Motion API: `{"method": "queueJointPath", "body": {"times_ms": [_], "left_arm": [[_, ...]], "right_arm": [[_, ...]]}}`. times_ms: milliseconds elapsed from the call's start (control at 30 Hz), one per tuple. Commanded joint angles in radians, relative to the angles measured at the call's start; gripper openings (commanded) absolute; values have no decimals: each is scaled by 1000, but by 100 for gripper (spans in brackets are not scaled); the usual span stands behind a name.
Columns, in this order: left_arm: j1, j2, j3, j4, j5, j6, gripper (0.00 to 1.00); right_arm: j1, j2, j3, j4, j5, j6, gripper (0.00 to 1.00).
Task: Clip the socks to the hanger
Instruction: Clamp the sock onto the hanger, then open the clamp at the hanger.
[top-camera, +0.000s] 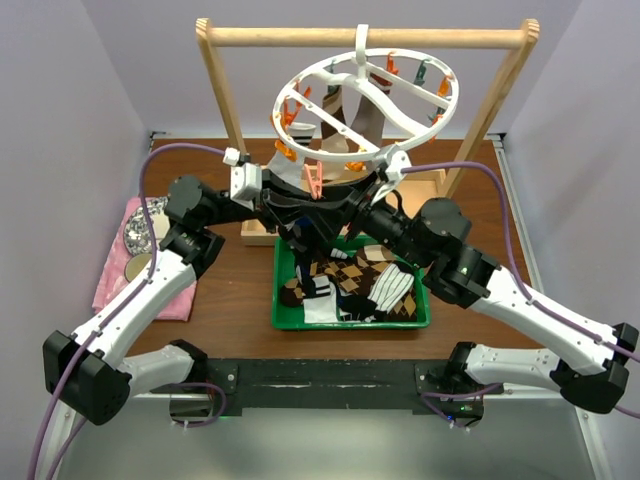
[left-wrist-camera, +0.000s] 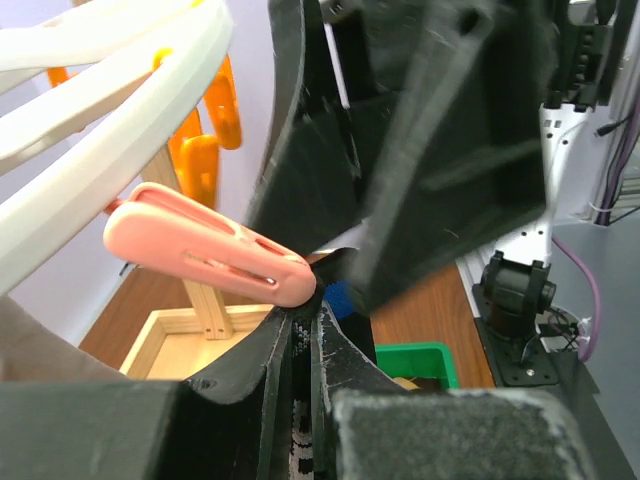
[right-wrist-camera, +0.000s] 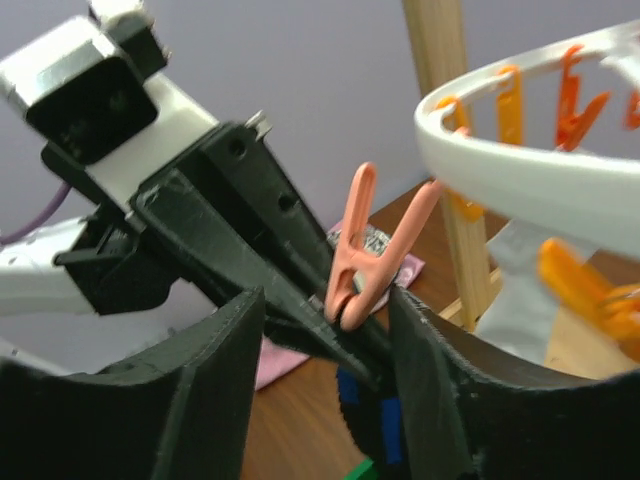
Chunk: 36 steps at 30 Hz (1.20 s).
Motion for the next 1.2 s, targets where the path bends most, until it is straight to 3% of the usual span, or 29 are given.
{"method": "queueJointPath", "body": {"times_ms": [0,233,333,433,467,600,667,833,967,1167], "left_arm": [[4,-30,27,23,-35,8,0],[4,-80,-20,-90,-314,103,0],[4,-102,-62,-112,-457,109,7],[4,-123,-103,-116,-637,97,19],[4,-125,-119,-120,-685,95,28],[4,-123,-133,-129,-903,112,36],[4,-125,-142,-117,-997,129,45],[4,-128,-146,-84,-1172,138,46],[4,-128,-134,-55,-1226,138,44],[5,-93,-67,-17,-1312,190,47]], "right_arm": [[19,7,12,-59,-76,7,67],[19,-42,2,-107,-71,-29,82],[19,-74,0,-174,-73,-56,84],[20,-105,-17,-236,-71,-76,84],[19,-113,-21,-253,-70,-78,85],[19,-148,-44,-340,-5,-87,88],[19,-175,-60,-381,28,-90,90],[19,-214,-48,-518,298,-98,99],[19,-275,-64,-526,499,-90,99],[20,-264,-46,-524,555,-110,99]]}}
